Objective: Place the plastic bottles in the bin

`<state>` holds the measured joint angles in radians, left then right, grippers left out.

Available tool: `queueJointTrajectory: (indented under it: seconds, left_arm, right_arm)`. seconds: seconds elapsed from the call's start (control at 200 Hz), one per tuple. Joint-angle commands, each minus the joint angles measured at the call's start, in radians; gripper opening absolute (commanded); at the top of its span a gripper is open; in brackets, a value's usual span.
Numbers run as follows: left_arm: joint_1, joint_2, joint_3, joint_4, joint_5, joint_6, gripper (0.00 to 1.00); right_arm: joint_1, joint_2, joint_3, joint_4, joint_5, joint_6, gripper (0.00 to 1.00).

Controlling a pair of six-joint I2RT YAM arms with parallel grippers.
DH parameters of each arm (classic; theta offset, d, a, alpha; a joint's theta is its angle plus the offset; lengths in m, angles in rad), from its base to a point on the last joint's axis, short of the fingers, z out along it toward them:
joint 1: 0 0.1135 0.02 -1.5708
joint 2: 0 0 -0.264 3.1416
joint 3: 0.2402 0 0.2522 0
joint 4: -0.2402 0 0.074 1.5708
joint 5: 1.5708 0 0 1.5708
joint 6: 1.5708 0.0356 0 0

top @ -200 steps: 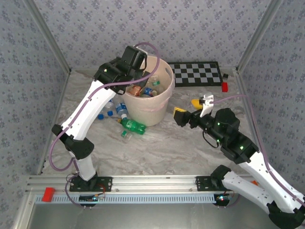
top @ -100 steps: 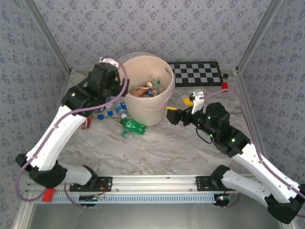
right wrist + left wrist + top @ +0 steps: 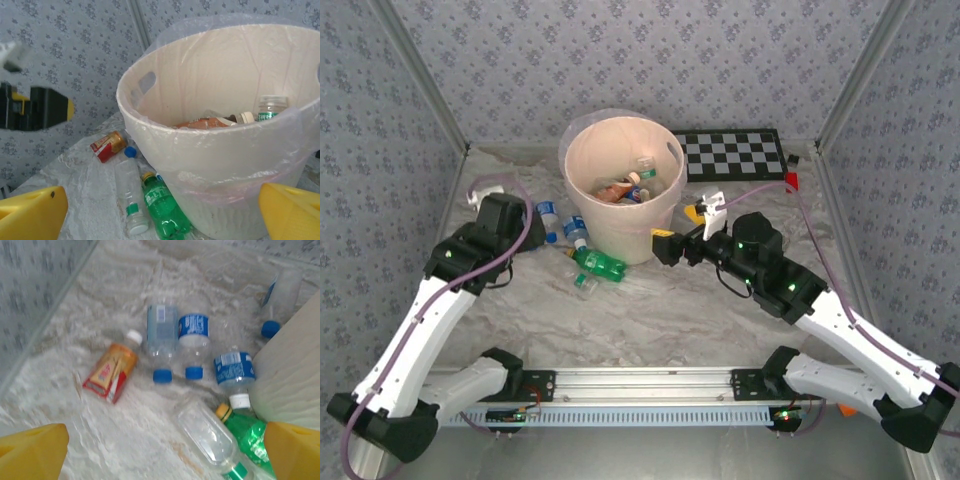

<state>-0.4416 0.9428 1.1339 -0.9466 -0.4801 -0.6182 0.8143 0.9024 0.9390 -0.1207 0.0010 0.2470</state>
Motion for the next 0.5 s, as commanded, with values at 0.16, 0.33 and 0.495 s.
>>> queueJointTrajectory:
  seconds: [0.16, 0.33, 0.495]
  left_arm:
    - [0.026, -0.07, -0.236, 0.06, 0.174, -0.392, 0.93]
    - [0.026, -0.004, -0.296, 0.144, 0.242, -0.502, 0.9]
    - [0.026, 0.082, -0.325, 0.243, 0.296, -0.552, 0.89]
  right_arm:
    - [0.022, 0.005, 0.011, 0.06, 0.018, -0.051, 1.0]
    - [0.032, -0.014, -0.02, 0.074, 0.025, -0.072, 1.0]
    - [0.033, -0.048, -0.055, 0.09, 0.036, -0.078, 1.0]
